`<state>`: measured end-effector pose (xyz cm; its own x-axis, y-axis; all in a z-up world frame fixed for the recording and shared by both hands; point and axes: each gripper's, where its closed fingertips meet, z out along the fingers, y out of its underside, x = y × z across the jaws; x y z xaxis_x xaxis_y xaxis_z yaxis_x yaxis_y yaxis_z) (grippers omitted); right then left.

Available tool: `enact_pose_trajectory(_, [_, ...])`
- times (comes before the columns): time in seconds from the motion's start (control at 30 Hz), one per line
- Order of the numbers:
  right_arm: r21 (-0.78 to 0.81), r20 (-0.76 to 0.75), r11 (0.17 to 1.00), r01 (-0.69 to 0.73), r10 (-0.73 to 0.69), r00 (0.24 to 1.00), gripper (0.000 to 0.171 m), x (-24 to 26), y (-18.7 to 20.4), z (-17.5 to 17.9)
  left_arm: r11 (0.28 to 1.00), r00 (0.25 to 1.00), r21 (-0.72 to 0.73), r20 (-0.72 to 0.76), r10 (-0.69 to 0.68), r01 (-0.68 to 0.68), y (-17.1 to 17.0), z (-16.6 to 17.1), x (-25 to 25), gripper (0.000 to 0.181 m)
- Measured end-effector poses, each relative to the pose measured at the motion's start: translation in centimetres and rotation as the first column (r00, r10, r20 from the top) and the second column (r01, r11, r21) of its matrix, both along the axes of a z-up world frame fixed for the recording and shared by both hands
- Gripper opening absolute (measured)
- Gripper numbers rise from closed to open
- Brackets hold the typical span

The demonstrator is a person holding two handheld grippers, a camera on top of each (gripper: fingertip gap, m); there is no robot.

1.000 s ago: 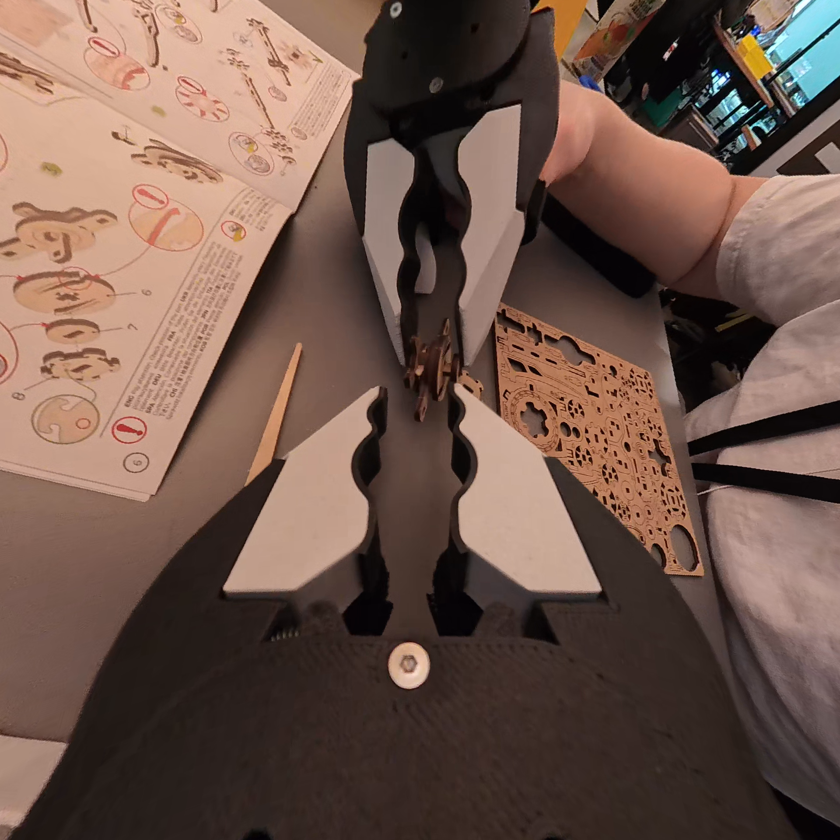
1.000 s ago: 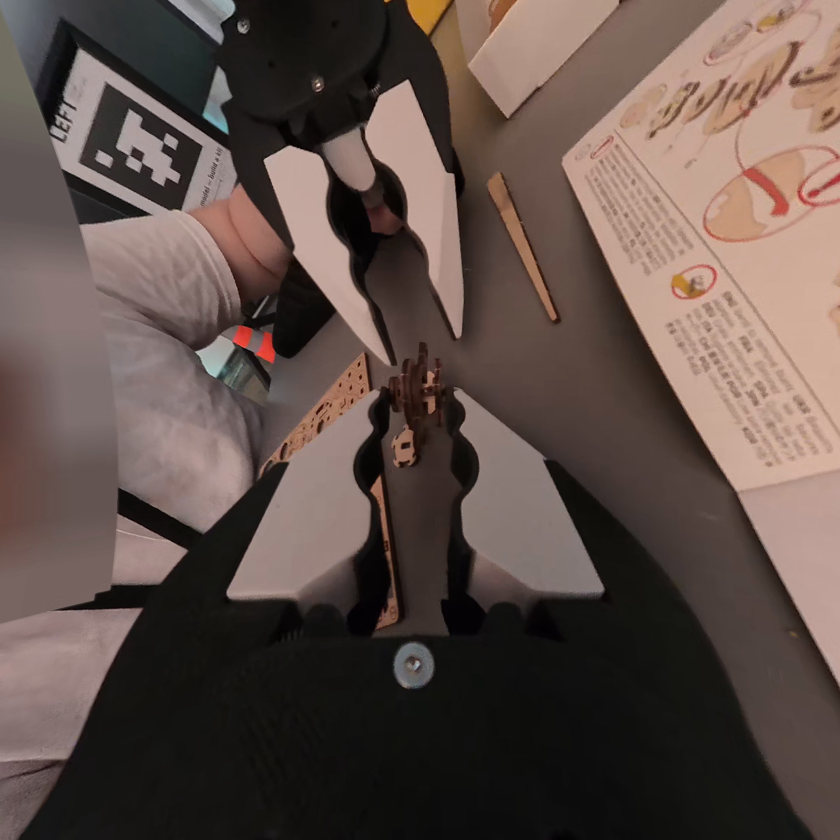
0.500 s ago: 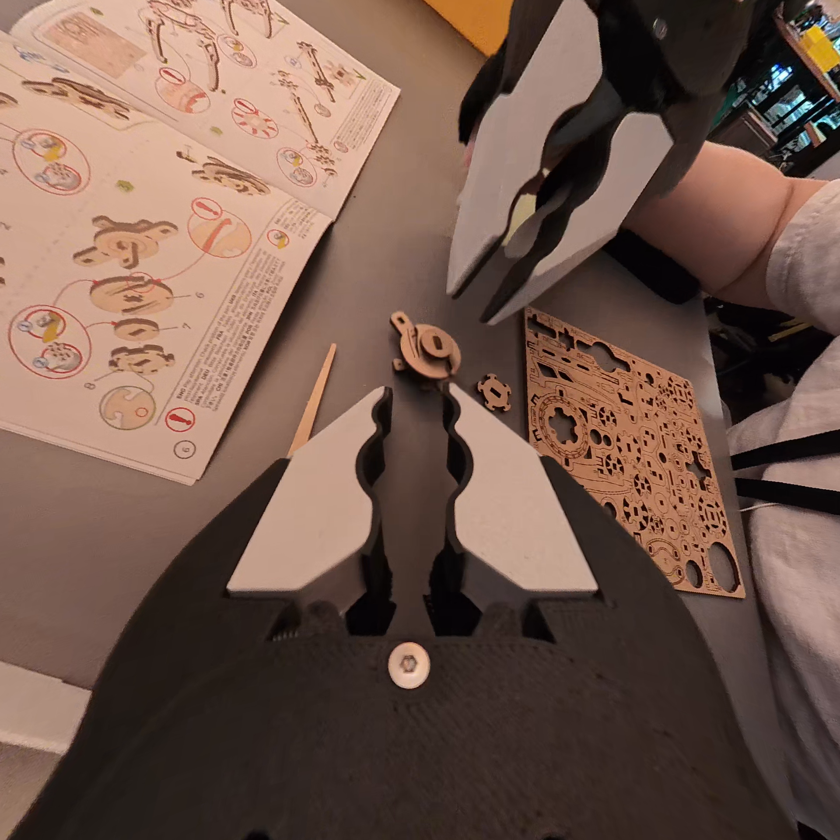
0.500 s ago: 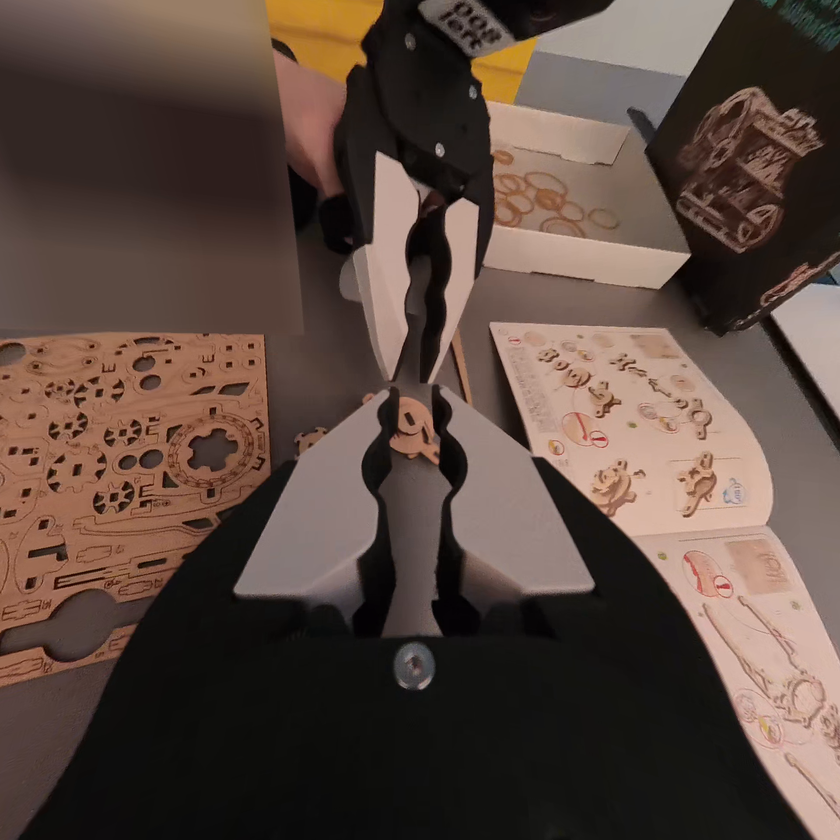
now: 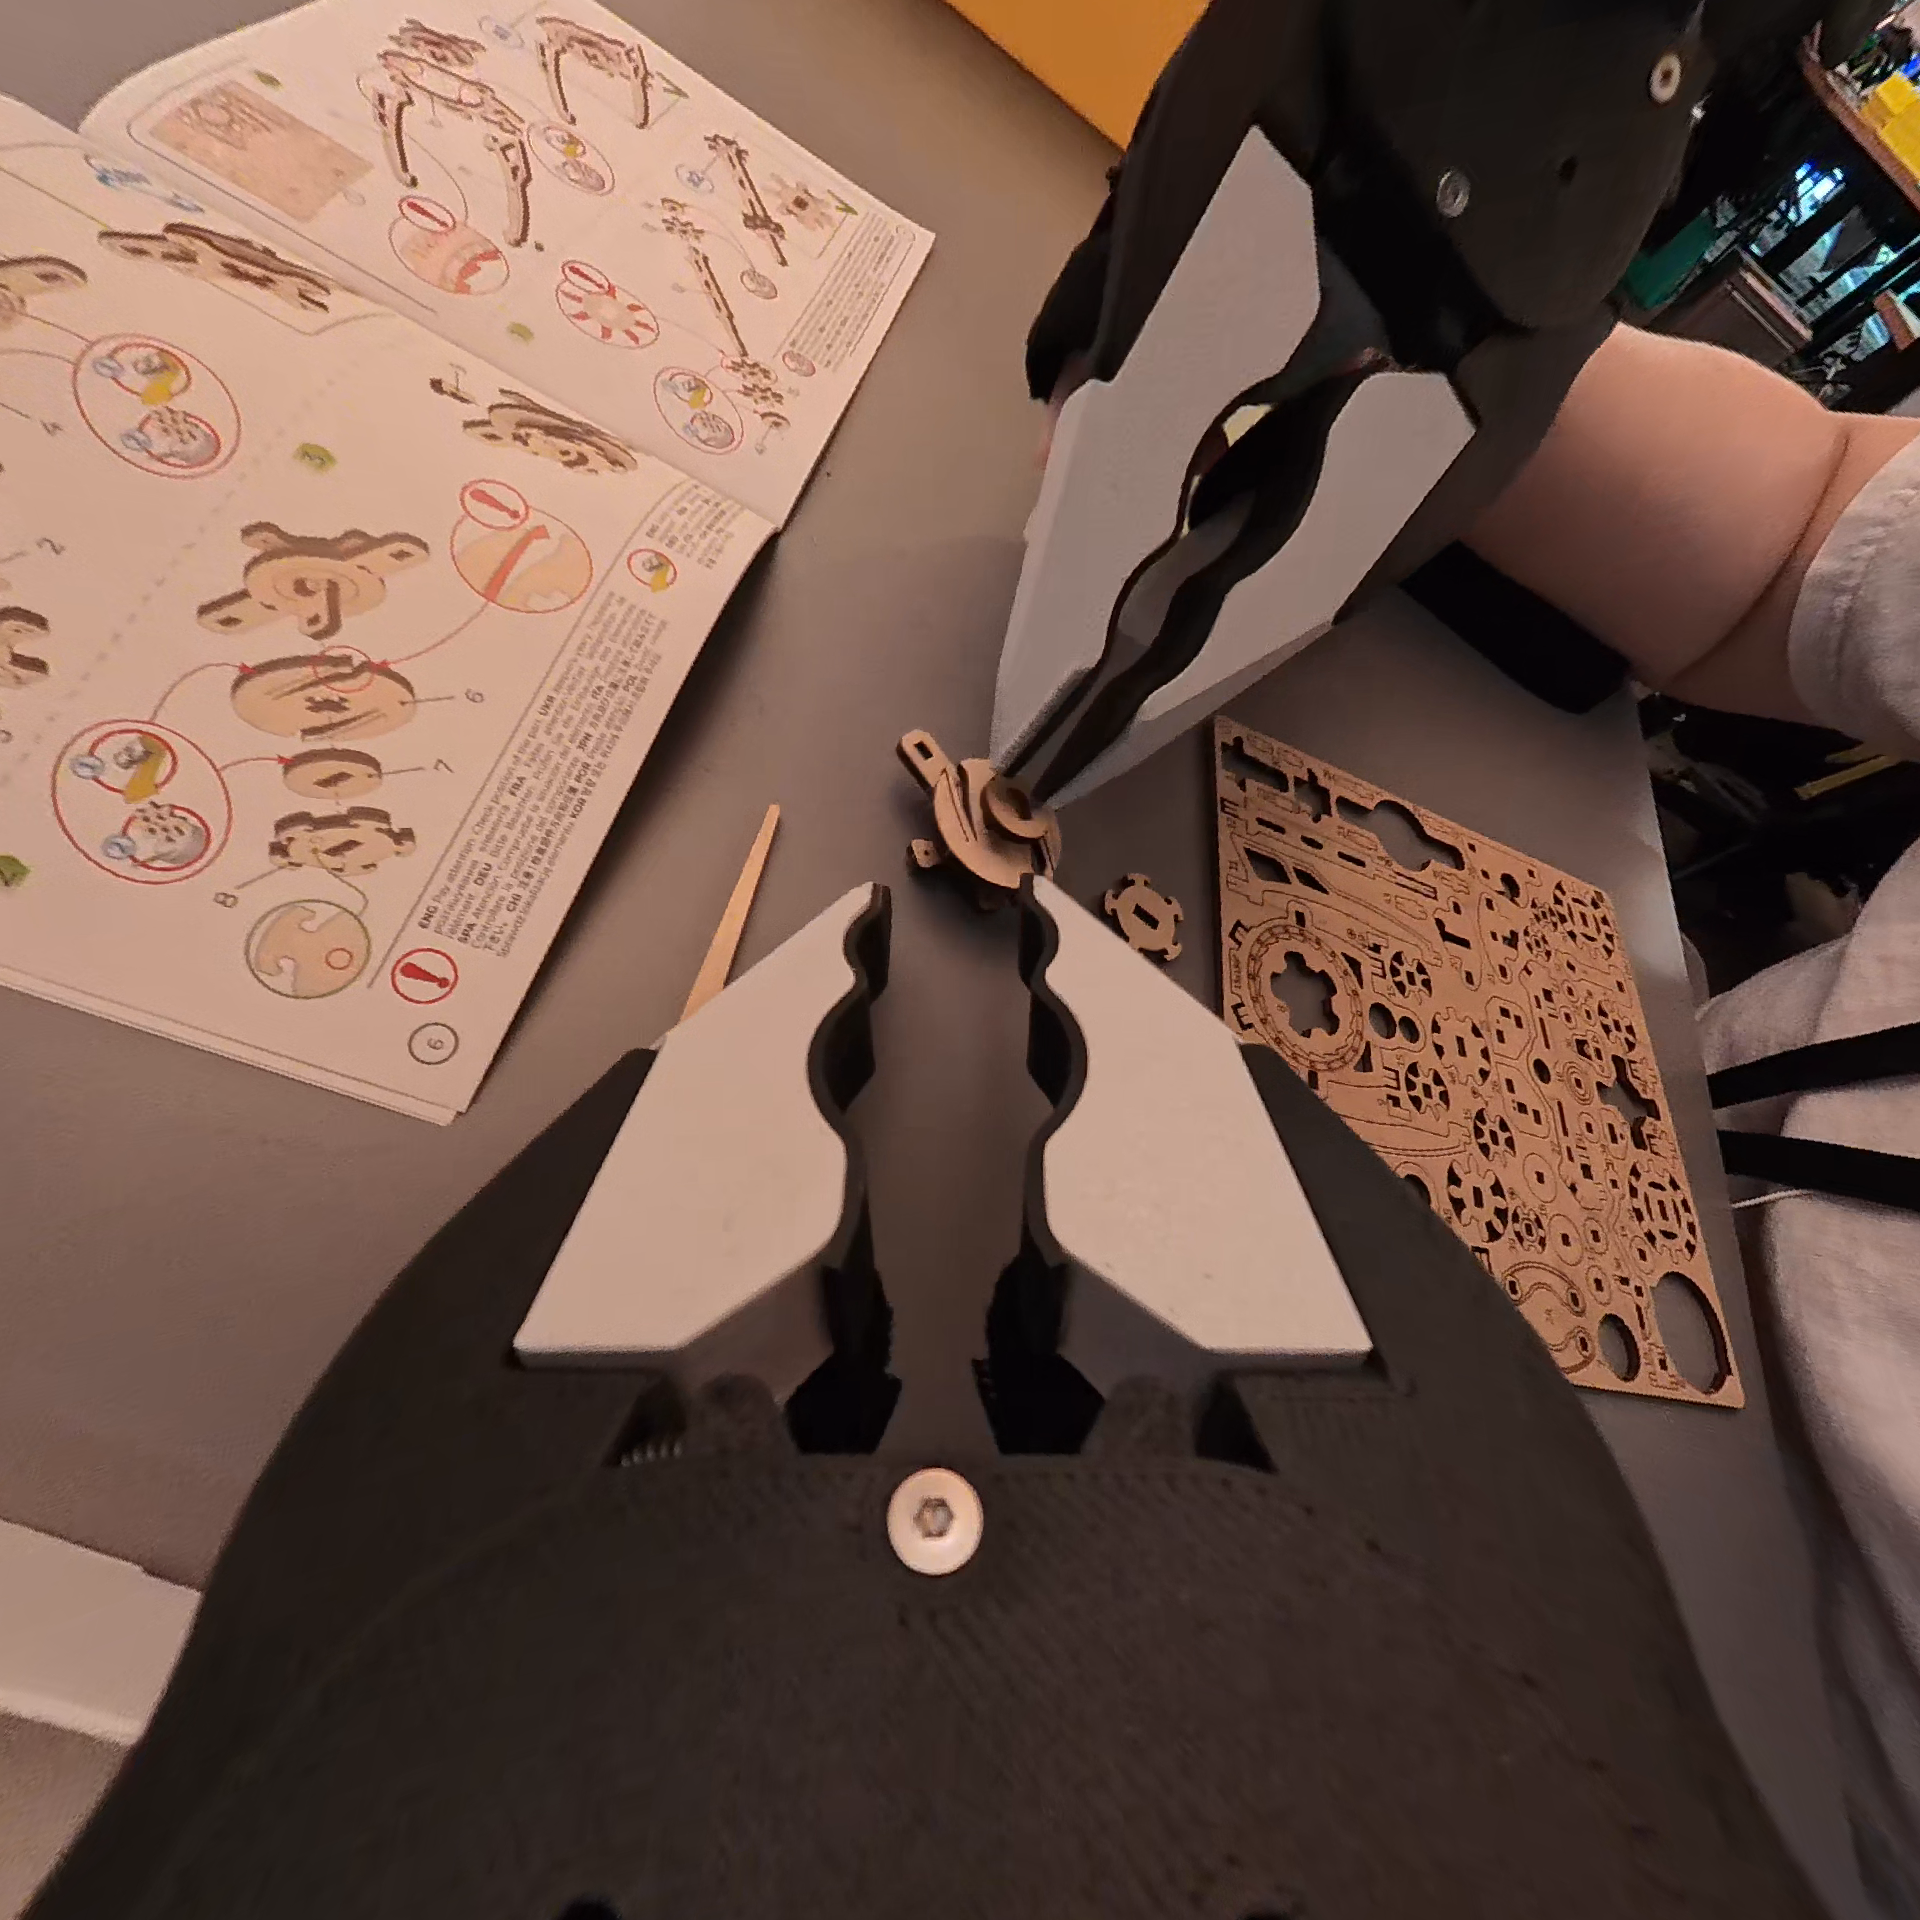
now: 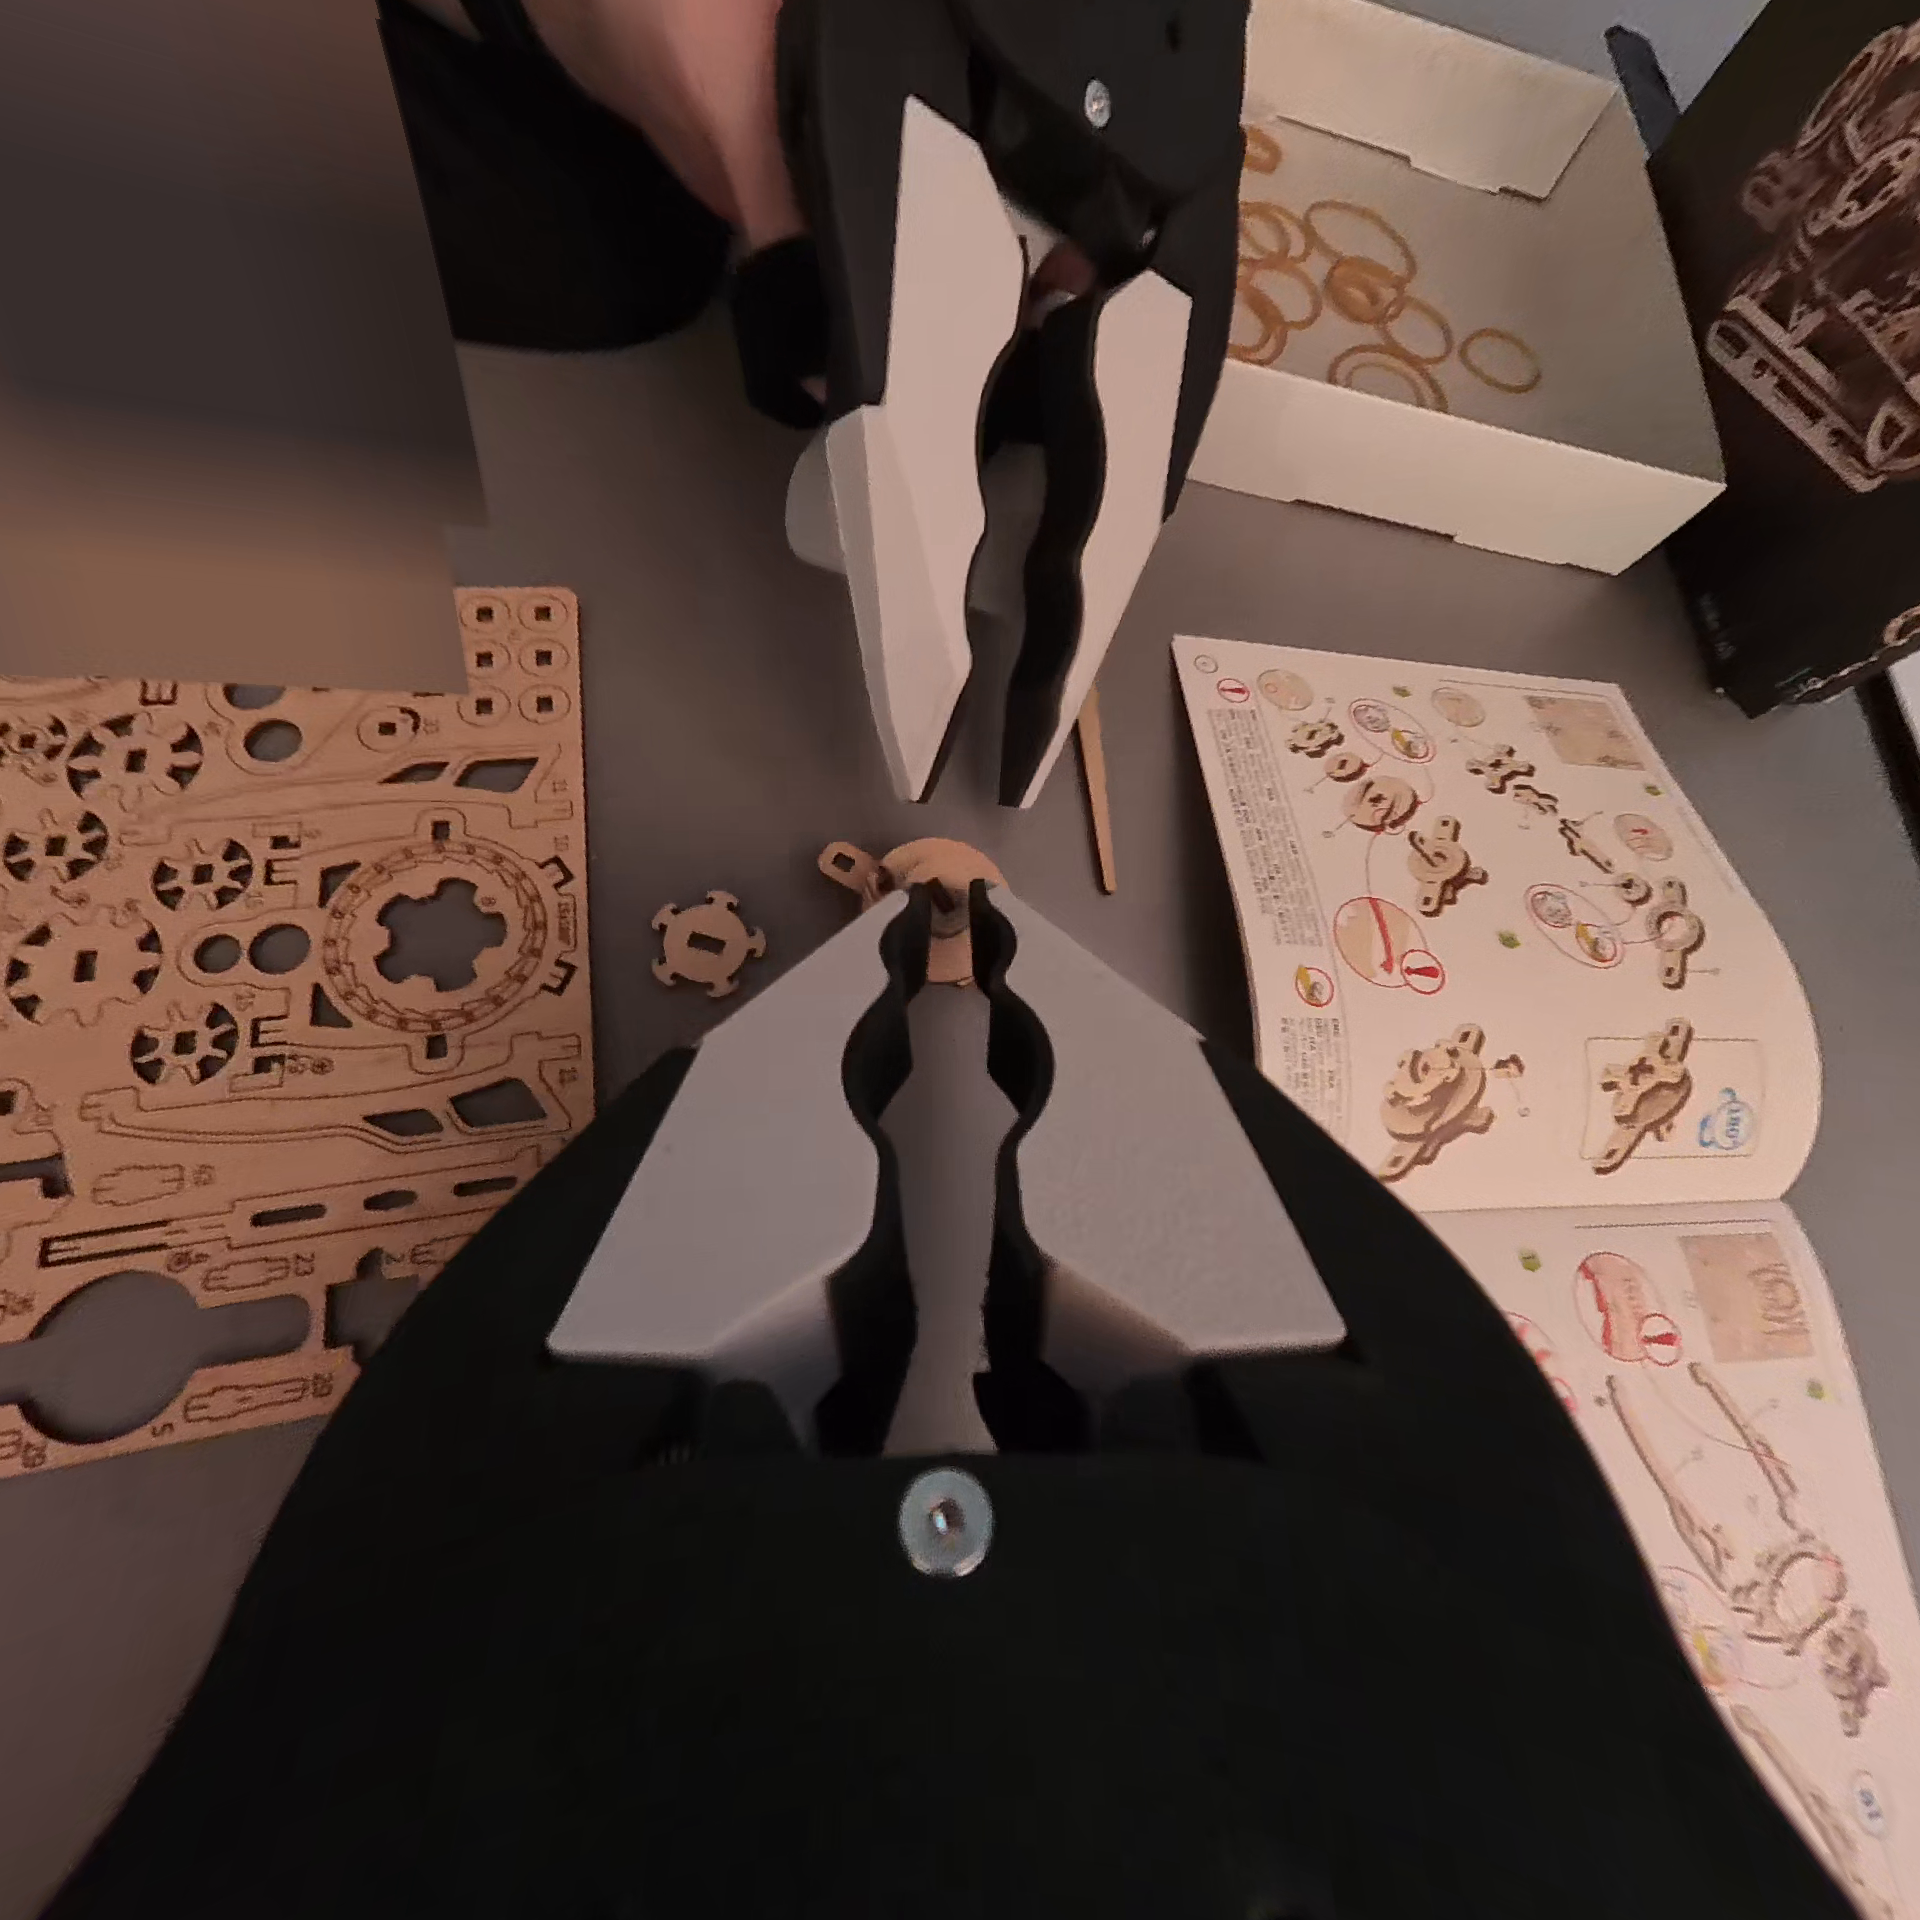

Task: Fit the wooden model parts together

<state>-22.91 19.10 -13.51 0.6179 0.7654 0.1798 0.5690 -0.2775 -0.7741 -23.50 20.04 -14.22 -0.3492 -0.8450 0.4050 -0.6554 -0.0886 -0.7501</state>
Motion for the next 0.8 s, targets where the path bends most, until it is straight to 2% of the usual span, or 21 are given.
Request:
enact_pose_trajectory(0.3, [-0.077, -0.017, 0.997, -0.011, 0.01, 1.0, 0.004, -0.48, -0.01, -0.15, 1.0, 1.0, -0.011, -0.014, -0.019, 0.019, -0.48, -0.22, -0.02, 0.024])
enact_pose_trajectory(0.53, [-0.174, 0.025, 0.985, -0.01, 0.015, 1.0, 0.005, -0.48, 0.11, -0.26, 0.998, 0.999, -0.054, -0.024, -0.026, 0.025, -0.85, -0.13, 0.03, 0.024])
enact_pose_trajectory(0.8, [-0.296, 0.114, 0.954, -0.047, 0.084, 0.99, 0.004, -0.55, 0.08, -0.38, 0.998, 1.0, -0.067, -0.014, -0.02, 0.02, -0.76, 0.09, 0.07, 0.024])
